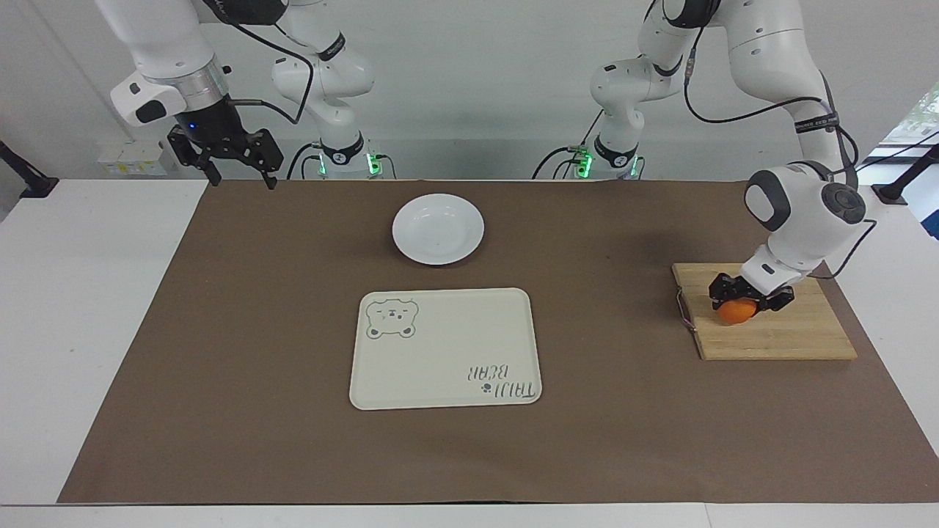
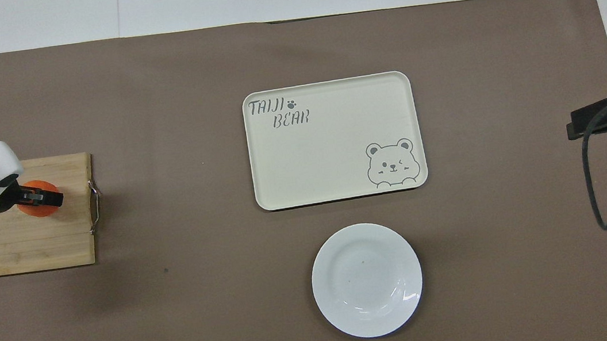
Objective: Place orange and plate with both arms
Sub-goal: 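Close the left gripper on the orange and lift it, then carry the orange with the left gripper onto the white plate and release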
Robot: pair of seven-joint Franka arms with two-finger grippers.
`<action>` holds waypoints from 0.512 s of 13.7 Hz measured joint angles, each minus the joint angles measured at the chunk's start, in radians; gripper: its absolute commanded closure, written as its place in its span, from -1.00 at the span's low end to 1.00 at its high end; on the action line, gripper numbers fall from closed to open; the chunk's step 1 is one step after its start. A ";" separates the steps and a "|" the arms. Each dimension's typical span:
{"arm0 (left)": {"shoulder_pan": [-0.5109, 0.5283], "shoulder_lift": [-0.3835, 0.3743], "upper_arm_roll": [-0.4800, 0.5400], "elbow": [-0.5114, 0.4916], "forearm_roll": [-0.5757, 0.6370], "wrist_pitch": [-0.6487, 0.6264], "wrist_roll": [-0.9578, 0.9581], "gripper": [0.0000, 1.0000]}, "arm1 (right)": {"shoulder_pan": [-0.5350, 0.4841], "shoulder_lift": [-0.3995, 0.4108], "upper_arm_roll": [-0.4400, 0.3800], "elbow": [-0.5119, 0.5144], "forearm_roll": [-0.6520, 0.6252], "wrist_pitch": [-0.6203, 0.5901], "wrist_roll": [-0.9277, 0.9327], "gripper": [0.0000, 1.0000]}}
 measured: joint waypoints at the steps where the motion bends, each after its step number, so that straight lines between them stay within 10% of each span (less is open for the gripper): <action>1: 0.000 -0.003 -0.001 0.021 -0.011 -0.023 -0.026 1.00 | 0.000 0.000 0.000 0.000 0.000 0.000 0.000 -1.00; 7: -0.014 -0.024 -0.021 0.192 -0.018 -0.257 -0.237 1.00 | 0.000 0.000 0.000 0.000 0.000 0.000 0.000 -1.00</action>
